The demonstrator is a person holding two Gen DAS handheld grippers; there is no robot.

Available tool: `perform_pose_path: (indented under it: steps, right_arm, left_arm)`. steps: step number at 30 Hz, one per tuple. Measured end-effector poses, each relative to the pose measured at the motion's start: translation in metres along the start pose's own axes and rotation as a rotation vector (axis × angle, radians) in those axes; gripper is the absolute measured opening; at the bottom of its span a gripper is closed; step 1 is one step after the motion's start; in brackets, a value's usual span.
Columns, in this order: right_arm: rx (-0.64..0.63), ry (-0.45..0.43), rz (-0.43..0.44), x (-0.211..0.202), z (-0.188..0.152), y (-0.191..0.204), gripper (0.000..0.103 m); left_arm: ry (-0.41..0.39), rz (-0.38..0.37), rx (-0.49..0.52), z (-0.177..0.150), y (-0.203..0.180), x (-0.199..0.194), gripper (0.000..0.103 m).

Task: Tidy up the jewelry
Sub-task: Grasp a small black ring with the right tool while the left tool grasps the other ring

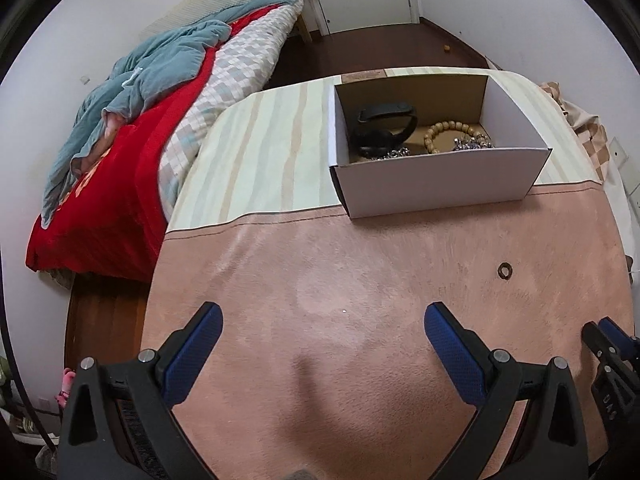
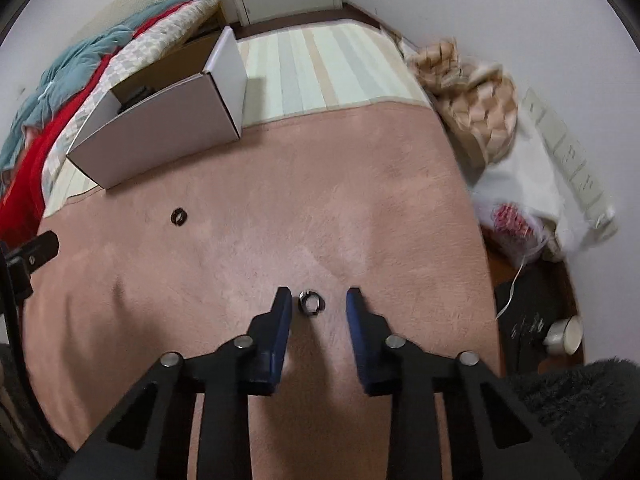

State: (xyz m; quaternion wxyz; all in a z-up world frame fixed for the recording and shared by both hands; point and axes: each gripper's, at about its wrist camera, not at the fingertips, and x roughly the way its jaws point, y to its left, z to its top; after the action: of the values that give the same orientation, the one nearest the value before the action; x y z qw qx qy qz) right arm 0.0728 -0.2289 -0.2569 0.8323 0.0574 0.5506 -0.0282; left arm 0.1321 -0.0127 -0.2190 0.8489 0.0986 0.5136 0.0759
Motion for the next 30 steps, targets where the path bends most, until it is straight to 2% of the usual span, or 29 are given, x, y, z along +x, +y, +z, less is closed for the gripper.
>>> perform_pose_path:
  steps: [1,5,14,19,22,26,27,29,30]
  right_arm:
    - [-0.021,-0.011,-0.026,0.001,-0.001,0.003,0.013]
    - [-0.033,-0.019,-0.015,0.001,0.000,0.006,0.013]
    - [0.050,-0.058,0.000,-0.018,0.014,-0.016,0.013]
    - [0.078,-0.070,-0.010,-0.022,0.020,-0.027,0.013]
    - [0.094,-0.073,-0.010,-0.022,0.024,-0.034,0.013]
    - [0.118,-0.074,-0.014,-0.020,0.028,-0.041,0.013]
    - [0.123,-0.075,-0.015,-0.020,0.029,-0.043,0.013]
    - [0.134,-0.076,-0.015,-0.019,0.030,-0.045,0.013]
    - [0.140,-0.076,-0.013,-0.019,0.031,-0.047,0.013]
  left_arm:
    - [0.003,-0.003,0.002,0.000,-0.001,0.001,0.103]
    - [0.011,-0.031,0.010,0.004,-0.008,0.003,0.103]
    - [0.054,-0.212,0.055,0.021,-0.062,0.018,0.102]
    - [0.034,-0.242,0.104,0.027,-0.087,0.021,0.101]
    - [0.030,-0.254,0.128,0.031,-0.096,0.023,0.090]
    - [0.037,-0.264,0.152,0.030,-0.104,0.027,0.085]
    - [0.037,-0.268,0.159,0.029,-0.106,0.028,0.080]
    - [0.050,-0.275,0.167,0.027,-0.108,0.030,0.055]
    - [0.061,-0.283,0.169,0.026,-0.108,0.032,0.050]
